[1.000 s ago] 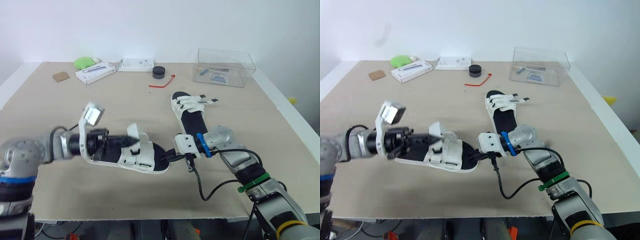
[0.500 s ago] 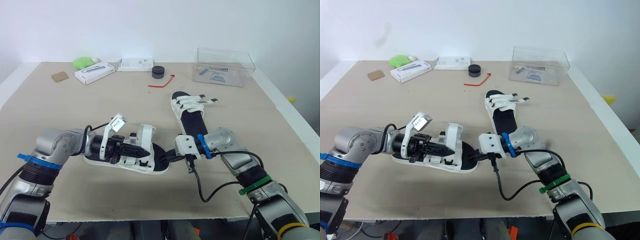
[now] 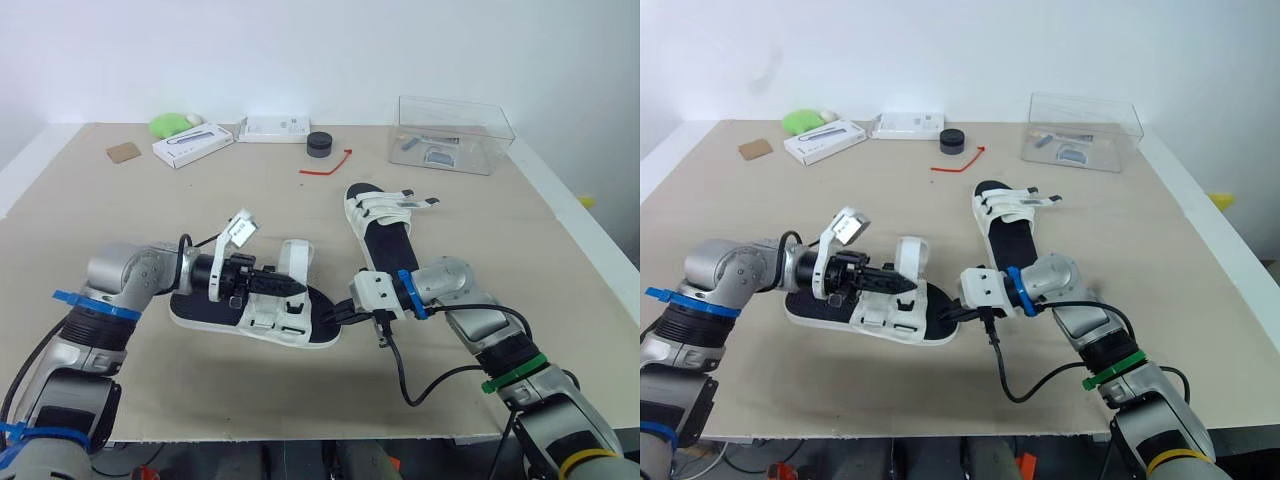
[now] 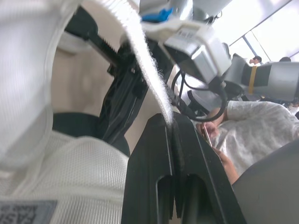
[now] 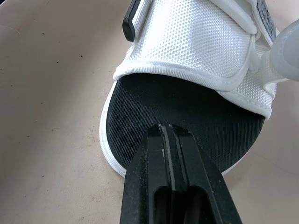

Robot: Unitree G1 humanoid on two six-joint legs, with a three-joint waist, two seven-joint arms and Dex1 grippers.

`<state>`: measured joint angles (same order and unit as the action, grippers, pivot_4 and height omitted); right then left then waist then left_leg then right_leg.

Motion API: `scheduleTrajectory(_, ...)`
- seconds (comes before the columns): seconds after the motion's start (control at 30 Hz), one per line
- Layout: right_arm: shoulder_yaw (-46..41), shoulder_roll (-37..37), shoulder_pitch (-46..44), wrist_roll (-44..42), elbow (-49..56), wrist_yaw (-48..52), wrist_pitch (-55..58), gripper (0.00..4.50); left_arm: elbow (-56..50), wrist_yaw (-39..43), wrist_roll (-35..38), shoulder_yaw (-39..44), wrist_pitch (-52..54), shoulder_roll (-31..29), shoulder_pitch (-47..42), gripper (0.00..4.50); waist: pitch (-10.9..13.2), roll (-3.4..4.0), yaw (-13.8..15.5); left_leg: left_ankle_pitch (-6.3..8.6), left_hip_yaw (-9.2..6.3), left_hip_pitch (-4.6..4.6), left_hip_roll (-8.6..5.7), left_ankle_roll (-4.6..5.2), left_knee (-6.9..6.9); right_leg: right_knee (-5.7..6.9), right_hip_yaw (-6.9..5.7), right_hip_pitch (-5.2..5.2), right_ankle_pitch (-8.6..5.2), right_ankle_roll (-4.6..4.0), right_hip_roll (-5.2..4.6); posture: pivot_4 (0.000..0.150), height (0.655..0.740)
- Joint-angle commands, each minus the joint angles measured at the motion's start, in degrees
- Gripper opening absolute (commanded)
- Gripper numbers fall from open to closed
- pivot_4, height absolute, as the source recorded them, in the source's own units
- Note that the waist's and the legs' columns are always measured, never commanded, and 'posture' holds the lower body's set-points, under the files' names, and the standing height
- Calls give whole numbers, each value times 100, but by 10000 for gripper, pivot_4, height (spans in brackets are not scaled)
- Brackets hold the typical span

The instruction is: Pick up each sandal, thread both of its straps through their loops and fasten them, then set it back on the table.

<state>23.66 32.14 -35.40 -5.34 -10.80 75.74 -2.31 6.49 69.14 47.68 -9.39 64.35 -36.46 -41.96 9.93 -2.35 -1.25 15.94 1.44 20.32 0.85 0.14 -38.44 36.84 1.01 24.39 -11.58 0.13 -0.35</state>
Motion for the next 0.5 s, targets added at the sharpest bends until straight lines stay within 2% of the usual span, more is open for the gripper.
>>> scheduleTrajectory(0.03,184,175,163,456,-276,-43,217,0,-261,181,-119,-105,-17,-102,106,276,0,0,-1,0,-1,0,0,0,0,0,0,0,0,0,0,1500,7400)
scheduleTrajectory(0.2,194,160,152,453,-270,-41,236,0,-659,366,-207,-400,57,-278,403,276,0,0,-1,0,1,0,0,0,0,0,2,0,-1,0,-2,1500,7400)
scheduleTrajectory(0.5,209,147,144,459,-284,-52,251,0,-578,304,-398,-493,70,-235,415,276,-1,1,-1,1,-1,-1,0,1,1,0,0,0,-4,-3,0,1500,7400)
